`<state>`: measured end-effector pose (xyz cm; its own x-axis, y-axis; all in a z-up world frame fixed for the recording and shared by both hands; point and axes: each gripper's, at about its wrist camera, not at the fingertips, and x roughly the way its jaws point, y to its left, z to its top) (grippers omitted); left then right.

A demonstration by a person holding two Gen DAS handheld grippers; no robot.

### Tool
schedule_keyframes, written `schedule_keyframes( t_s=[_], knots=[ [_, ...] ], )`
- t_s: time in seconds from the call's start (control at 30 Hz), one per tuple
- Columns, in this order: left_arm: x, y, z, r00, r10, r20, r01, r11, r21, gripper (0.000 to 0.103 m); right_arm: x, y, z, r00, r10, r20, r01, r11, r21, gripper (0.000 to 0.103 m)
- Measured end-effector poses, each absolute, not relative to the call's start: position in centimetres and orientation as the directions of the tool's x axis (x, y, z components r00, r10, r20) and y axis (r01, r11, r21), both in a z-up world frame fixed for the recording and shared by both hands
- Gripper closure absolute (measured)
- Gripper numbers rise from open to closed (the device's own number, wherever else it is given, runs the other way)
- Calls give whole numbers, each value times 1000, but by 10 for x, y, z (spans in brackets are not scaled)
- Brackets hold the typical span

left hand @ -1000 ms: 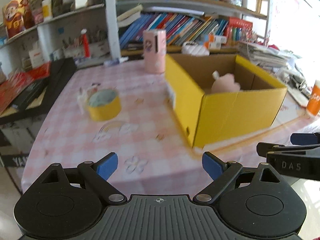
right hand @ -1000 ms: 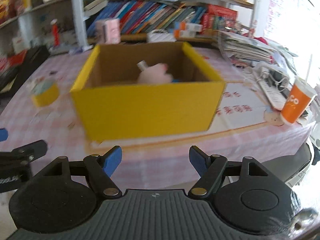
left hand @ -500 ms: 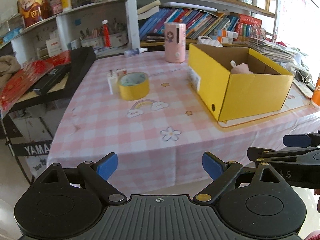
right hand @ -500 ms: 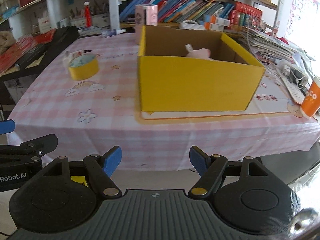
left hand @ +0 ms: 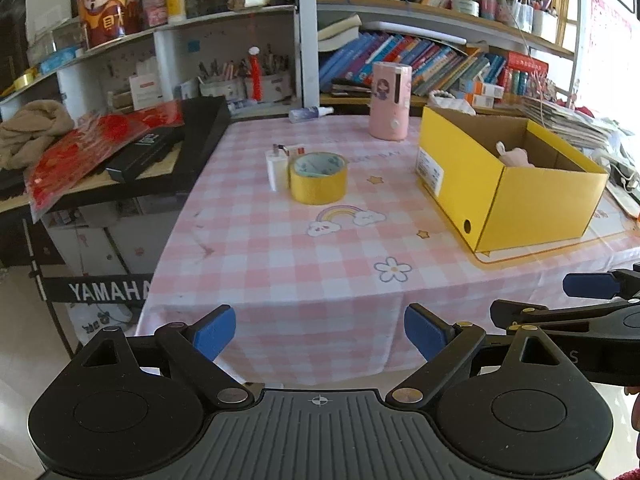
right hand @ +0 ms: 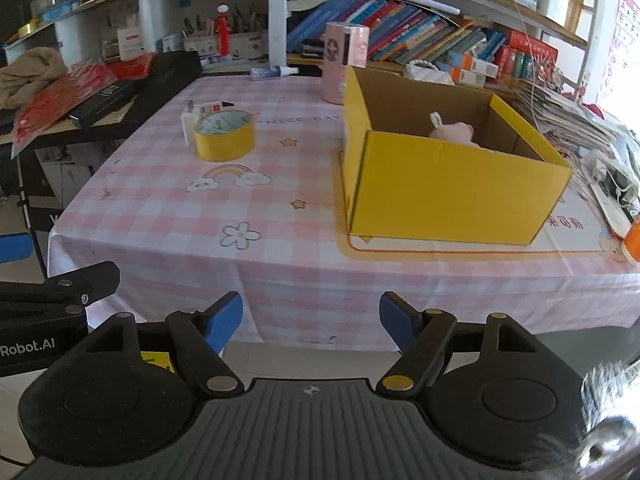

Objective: Organize objects
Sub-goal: 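Withdraw both tools from the box toward the tape roll and plug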

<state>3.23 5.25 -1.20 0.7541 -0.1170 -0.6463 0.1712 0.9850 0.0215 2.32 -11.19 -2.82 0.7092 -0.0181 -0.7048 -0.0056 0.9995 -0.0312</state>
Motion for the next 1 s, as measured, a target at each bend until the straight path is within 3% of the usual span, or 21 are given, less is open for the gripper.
schedule_keyframes(
  t_s=[0.57, 1.0],
  knots=[
    [39, 82, -8, 774, -82, -627, 97, 995, -11, 10, 40, -81, -23, 727, 51, -685, -96, 995, -27, 30],
    [93, 83, -10, 774, -51, -631, 46, 999, -25, 10, 100, -77, -27, 713, 96, -695, -147, 989, -15, 31]
  ],
)
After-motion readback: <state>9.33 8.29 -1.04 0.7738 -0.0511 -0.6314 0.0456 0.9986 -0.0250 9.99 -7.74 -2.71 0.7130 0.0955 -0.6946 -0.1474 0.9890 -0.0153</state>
